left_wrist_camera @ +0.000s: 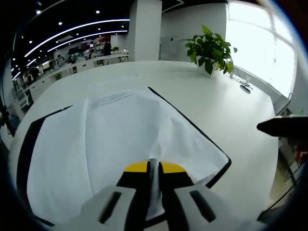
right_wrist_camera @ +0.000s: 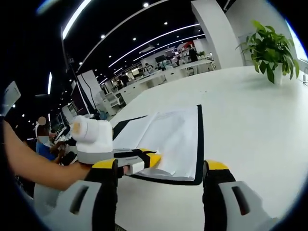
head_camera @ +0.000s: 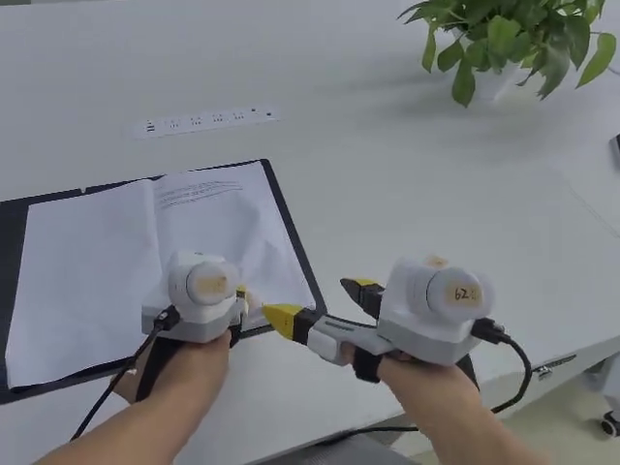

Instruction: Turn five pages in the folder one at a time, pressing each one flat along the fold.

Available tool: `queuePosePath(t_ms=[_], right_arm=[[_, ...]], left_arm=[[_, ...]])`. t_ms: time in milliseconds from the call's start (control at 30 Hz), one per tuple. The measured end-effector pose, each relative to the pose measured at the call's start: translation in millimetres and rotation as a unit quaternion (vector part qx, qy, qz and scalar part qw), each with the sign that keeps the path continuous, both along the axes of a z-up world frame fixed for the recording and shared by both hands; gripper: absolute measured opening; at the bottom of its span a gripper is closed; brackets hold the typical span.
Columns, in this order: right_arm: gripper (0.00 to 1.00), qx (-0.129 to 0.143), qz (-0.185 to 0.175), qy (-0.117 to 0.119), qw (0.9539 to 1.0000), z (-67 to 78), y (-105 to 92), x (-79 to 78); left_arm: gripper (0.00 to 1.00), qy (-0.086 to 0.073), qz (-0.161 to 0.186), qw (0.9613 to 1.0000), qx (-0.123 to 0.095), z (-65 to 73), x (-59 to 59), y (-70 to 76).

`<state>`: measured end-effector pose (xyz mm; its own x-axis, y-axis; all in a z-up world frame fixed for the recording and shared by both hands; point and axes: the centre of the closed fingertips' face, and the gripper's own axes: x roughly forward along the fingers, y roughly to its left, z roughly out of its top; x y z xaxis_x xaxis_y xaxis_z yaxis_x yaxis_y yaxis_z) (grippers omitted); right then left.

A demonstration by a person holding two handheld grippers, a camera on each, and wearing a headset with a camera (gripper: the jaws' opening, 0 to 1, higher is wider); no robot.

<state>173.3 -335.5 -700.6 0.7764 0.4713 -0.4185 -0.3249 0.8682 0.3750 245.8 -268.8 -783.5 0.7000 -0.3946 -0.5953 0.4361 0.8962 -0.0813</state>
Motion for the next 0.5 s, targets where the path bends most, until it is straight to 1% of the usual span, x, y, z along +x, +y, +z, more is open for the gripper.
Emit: queuePosePath(t_ms=[67, 200, 233, 267, 300, 333, 400, 500], right_arm=[[0.69, 0.005, 0.007, 0.004, 1.0000, -2.6, 3.3, 7.1], [0.61, 0.018, 0.023, 0.017, 0.9994, -11.8, 12.7, 20.1], [0.61, 0.022, 0.028, 0.026, 0.9990, -16.7, 15.8, 23.5], [0.60, 0.026, 0.030, 0.031, 0.9987, -19.3, 18.0, 25.9], [0.60, 0.030, 0.032, 0.030, 0.9986, -21.0, 19.8, 28.7], [0.59, 0.036, 0.035, 0.039, 0.9980, -25.8, 22.3, 31.7], [0.59, 0.040, 0.037, 0.042, 0.9976, -30.0, 24.1, 37.7], [0.58, 0.050, 0.029, 0.049, 0.9971, -35.3, 24.0, 52.5]], left_arm=[[0.06, 0.000, 0.000, 1.0000, -0.001, -0.2, -0.2, -0.3], [0.05, 0.003, 0.005, 1.0000, -0.008, -0.2, 0.3, 0.0], [0.05, 0.003, 0.006, 0.9999, -0.011, -0.1, 0.4, 0.0], [0.06, 0.004, 0.007, 0.9999, -0.013, -0.2, 0.4, 0.0], [0.06, 0.003, 0.007, 0.9999, -0.013, 0.0, 0.5, 0.1], [0.06, 0.003, 0.007, 0.9999, -0.014, 0.2, 0.5, -0.1], [0.06, 0.002, 0.006, 0.9999, -0.014, 0.3, 0.6, -0.2], [0.06, 0.002, 0.006, 0.9999, -0.015, 0.3, 1.0, 0.0]])
